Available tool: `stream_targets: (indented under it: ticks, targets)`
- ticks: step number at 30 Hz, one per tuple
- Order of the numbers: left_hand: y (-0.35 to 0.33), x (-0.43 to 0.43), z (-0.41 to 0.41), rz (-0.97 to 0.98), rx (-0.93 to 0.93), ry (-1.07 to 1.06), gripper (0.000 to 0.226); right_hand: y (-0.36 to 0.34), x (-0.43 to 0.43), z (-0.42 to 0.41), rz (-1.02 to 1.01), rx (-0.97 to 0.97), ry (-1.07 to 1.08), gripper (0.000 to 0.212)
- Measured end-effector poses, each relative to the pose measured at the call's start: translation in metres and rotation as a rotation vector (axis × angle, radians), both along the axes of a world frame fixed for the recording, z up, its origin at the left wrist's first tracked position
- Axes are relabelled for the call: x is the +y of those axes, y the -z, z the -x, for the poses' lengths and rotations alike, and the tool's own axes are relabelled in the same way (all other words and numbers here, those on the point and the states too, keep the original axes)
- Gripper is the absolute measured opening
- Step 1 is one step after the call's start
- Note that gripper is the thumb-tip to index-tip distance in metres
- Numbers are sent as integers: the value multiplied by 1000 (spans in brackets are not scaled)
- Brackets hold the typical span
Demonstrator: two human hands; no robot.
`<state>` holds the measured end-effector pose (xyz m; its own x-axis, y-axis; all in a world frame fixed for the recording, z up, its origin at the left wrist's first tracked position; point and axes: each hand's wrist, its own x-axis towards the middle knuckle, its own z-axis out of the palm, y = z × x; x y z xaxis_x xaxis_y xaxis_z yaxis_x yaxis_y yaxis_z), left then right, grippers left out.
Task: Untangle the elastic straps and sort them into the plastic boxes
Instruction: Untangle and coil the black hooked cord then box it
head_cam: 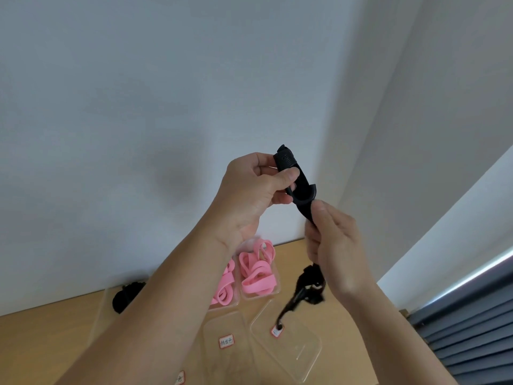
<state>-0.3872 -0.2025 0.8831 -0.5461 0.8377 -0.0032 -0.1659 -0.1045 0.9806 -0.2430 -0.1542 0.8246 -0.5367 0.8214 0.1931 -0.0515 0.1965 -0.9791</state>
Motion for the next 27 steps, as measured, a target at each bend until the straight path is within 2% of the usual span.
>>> stream_targets:
  ticks: [2, 4, 9, 12, 15, 17, 20, 24, 27]
  targets:
    - [-2, -1, 0, -9, -6, 5, 15, -4, 6, -3, 346, 144, -122, 37]
    - [-4, -2, 0, -19, -14, 8, 15, -5, 10, -7, 524, 222, -253, 37]
    - [-8, -4, 2, -31, 8, 13, 15, -6, 13, -8, 625, 272, -423, 38]
    - [-10, -6, 1, -31, 32, 23, 15, -8, 15, -8, 797, 312, -514, 28]
    - [-13, -8, 1, -30, 50, 39, 16, -11, 19, -10, 933, 359, -554, 26]
    - [-14, -9, 2, -24, 71, 53, 17, -13, 21, -10, 949, 318, -555, 34]
    - [-15, -9, -1, -20, 87, 85, 19, -17, 24, -10, 913, 218, -537, 58]
    - [-16, -10, -3, -30, 93, 101, 17, -18, 22, -10, 806, 164, -471, 48]
    - [-17, -10, -2, -32, 90, 93, 18, -15, 17, -11, 686, 168, -437, 49]
